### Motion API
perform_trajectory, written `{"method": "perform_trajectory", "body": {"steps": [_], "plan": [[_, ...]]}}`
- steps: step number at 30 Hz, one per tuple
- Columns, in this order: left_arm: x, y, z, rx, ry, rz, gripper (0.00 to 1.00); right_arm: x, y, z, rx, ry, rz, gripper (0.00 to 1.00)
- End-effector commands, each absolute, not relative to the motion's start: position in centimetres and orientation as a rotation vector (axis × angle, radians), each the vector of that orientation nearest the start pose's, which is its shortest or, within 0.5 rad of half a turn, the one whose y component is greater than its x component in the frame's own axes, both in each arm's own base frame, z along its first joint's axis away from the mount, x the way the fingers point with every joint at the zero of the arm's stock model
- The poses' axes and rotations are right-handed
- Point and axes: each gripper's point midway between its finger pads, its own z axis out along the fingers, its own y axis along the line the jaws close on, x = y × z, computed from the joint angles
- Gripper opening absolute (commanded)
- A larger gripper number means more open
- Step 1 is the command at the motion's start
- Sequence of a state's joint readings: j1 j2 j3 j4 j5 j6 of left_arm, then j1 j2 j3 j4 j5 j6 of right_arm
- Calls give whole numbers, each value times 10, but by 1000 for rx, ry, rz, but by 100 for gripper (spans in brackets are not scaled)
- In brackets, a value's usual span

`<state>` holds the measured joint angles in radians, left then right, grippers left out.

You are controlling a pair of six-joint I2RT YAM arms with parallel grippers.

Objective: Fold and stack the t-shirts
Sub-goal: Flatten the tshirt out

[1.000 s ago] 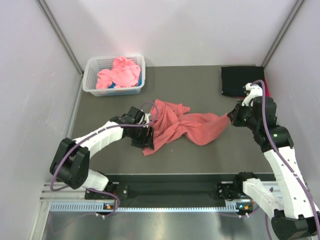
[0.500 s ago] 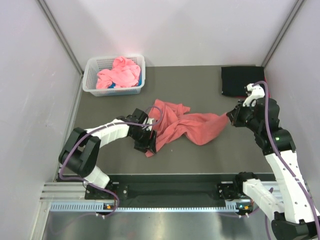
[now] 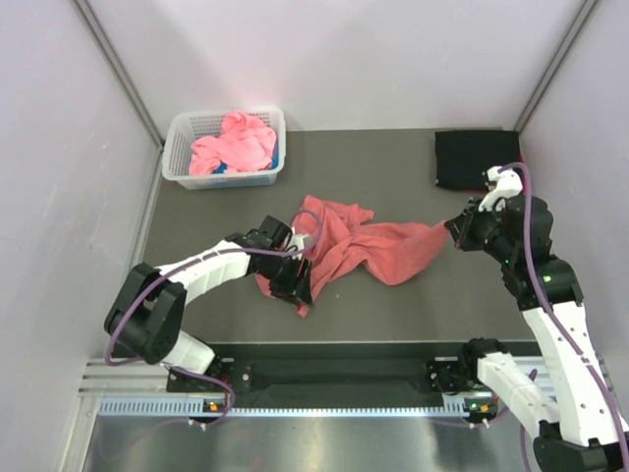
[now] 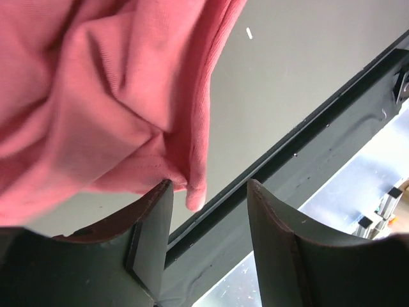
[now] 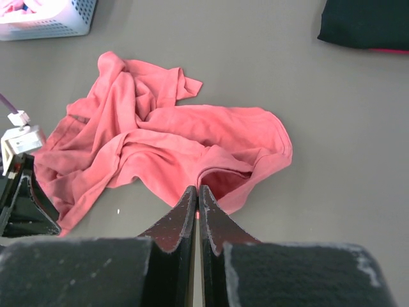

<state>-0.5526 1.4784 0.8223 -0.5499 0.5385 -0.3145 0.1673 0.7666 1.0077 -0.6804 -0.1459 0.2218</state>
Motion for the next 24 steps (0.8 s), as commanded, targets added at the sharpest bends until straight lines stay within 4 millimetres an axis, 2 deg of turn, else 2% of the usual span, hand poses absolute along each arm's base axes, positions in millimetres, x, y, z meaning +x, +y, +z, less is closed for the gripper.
{"method": "perform_trajectory", "body": {"steps": [1,8,13,16,19,20,22,24], "plan": [[172,-231,54,514,2839,-977,54,252,77,288,-39,1958,403,0],[170,-230,43,553,2873,-862,55,249,76,290,-38,1951,403,0],[175,-235,50,570,2826,-796,54,248,76,290,-35,1954,402,0],[183,-235,63,544,2781,-731,54,248,76,290,-35,1952,402,0],[196,-233,88,492,2694,-668,55,247,75,291,-35,1951,400,0],[198,-238,103,484,2645,-680,55,247,75,289,-35,1954,400,0],[202,-241,113,470,2596,-653,55,247,75,288,-36,1955,401,0],[198,-250,120,496,2563,-633,54,247,76,287,-36,1958,401,0]]}}
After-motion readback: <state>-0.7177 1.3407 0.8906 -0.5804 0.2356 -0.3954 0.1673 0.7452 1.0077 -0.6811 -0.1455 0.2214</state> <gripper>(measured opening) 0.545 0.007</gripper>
